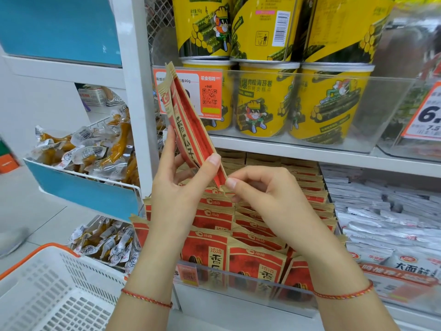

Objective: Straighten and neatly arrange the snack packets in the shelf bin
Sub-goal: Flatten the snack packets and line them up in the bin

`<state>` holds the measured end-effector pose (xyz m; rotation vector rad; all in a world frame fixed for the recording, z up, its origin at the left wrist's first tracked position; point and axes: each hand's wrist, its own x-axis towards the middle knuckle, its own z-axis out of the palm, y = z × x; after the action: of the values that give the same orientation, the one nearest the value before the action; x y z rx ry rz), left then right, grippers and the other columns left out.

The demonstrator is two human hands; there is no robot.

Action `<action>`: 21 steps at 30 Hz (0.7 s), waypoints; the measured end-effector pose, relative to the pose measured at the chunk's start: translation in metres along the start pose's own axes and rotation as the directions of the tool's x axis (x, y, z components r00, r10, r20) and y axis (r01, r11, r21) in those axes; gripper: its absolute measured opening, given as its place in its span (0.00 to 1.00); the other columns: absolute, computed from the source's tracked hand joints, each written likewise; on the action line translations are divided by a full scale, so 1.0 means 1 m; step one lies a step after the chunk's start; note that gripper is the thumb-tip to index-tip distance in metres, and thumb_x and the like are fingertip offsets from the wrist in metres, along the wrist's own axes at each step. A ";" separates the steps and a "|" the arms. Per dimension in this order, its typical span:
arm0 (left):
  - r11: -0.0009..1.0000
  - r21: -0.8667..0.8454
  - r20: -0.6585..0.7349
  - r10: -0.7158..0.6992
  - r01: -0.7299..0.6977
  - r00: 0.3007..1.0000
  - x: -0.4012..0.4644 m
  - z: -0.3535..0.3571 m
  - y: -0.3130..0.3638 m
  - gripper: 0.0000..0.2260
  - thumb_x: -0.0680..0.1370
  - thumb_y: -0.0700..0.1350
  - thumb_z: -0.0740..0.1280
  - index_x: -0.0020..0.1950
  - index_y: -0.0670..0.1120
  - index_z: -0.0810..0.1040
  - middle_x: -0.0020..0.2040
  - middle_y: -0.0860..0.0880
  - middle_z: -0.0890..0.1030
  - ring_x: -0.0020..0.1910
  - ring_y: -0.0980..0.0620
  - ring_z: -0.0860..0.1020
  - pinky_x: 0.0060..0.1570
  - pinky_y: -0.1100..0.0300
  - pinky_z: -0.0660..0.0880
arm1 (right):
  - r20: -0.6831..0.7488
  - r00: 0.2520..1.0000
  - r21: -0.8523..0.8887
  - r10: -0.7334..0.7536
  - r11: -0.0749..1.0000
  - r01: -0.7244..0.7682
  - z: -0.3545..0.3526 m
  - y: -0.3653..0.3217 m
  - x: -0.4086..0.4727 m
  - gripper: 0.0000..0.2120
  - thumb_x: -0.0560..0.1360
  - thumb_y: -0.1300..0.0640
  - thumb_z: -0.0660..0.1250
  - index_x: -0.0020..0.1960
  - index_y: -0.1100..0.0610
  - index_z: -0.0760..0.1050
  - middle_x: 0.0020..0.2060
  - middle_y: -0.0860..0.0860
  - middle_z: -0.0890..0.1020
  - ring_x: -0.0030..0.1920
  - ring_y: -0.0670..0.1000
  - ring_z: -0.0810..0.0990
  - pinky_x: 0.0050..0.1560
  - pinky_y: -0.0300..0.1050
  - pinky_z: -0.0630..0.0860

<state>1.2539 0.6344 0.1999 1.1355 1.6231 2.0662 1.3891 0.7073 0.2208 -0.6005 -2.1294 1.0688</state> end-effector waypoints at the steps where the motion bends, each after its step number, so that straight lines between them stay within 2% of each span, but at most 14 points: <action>1: 1.000 0.003 0.014 0.002 -0.002 1.000 0.000 0.000 0.000 0.37 0.68 0.58 0.72 0.75 0.67 0.61 0.61 0.57 0.80 0.56 0.64 0.79 0.53 0.58 0.79 | 0.024 1.000 0.003 0.014 1.000 -0.014 -0.002 0.000 0.000 0.06 0.76 0.53 0.68 0.42 0.47 0.83 0.36 0.46 0.84 0.40 0.48 0.82 0.50 0.56 0.79; 4: 1.000 -0.021 0.087 -0.007 0.009 0.996 -0.001 0.000 0.002 0.36 0.69 0.56 0.72 0.75 0.66 0.63 0.60 0.58 0.80 0.55 0.65 0.79 0.48 0.67 0.78 | 0.051 0.998 0.067 0.025 0.997 -0.028 -0.011 -0.001 -0.001 0.04 0.74 0.54 0.70 0.43 0.49 0.84 0.37 0.46 0.85 0.41 0.50 0.83 0.50 0.51 0.80; 7: 1.000 -0.011 0.208 0.017 -0.015 0.978 -0.002 -0.003 0.004 0.38 0.67 0.55 0.75 0.75 0.64 0.63 0.60 0.63 0.79 0.58 0.65 0.77 0.50 0.69 0.75 | -0.137 0.990 0.229 -0.016 0.972 0.047 -0.018 -0.008 -0.003 0.07 0.71 0.49 0.70 0.45 0.50 0.83 0.40 0.50 0.85 0.40 0.48 0.83 0.45 0.42 0.80; 9: 0.999 0.037 0.334 0.024 -0.038 0.942 -0.004 -0.003 0.005 0.40 0.66 0.56 0.75 0.75 0.65 0.63 0.63 0.65 0.77 0.63 0.62 0.76 0.56 0.63 0.76 | -0.313 0.948 0.307 -0.052 0.939 0.153 -0.022 -0.015 -0.004 0.07 0.71 0.49 0.69 0.46 0.50 0.82 0.40 0.49 0.85 0.39 0.45 0.83 0.41 0.38 0.79; 12: 0.996 0.076 0.482 -0.001 -0.040 0.876 -0.008 0.001 0.002 0.37 0.67 0.56 0.74 0.73 0.68 0.63 0.67 0.63 0.74 0.67 0.56 0.73 0.65 0.51 0.72 | -0.447 0.889 0.336 -0.100 0.902 0.271 -0.023 -0.023 -0.006 0.06 0.71 0.52 0.69 0.46 0.51 0.81 0.37 0.45 0.84 0.38 0.43 0.83 0.38 0.33 0.77; 14: 0.997 0.077 0.526 -0.021 -0.023 0.850 -0.009 0.004 0.001 0.36 0.68 0.55 0.74 0.73 0.68 0.63 0.68 0.62 0.74 0.67 0.55 0.73 0.66 0.50 0.72 | -0.482 0.871 0.352 -0.090 0.891 0.287 -0.023 -0.026 -0.007 0.06 0.70 0.53 0.68 0.45 0.52 0.80 0.34 0.44 0.84 0.36 0.41 0.82 0.37 0.32 0.76; 16: 0.997 0.074 0.545 -0.028 -0.015 0.838 -0.009 0.003 0.000 0.36 0.68 0.55 0.74 0.74 0.68 0.63 0.68 0.62 0.73 0.68 0.56 0.73 0.63 0.56 0.74 | -0.484 0.872 0.353 -0.077 0.894 0.275 -0.021 -0.027 -0.007 0.05 0.71 0.54 0.67 0.45 0.52 0.80 0.34 0.44 0.83 0.35 0.41 0.81 0.37 0.32 0.75; 21: 0.998 0.058 0.575 -0.038 0.005 0.817 -0.007 0.001 0.001 0.35 0.70 0.53 0.75 0.73 0.68 0.63 0.66 0.67 0.74 0.66 0.62 0.73 0.59 0.63 0.74 | -0.486 0.871 0.351 -0.066 0.898 0.264 -0.020 -0.026 -0.007 0.06 0.76 0.61 0.66 0.44 0.54 0.80 0.32 0.45 0.83 0.34 0.41 0.81 0.36 0.32 0.75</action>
<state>1.2595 0.6299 0.1980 1.5599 1.3713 1.4493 1.4060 0.6985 0.2489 -0.4044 -1.4542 1.0982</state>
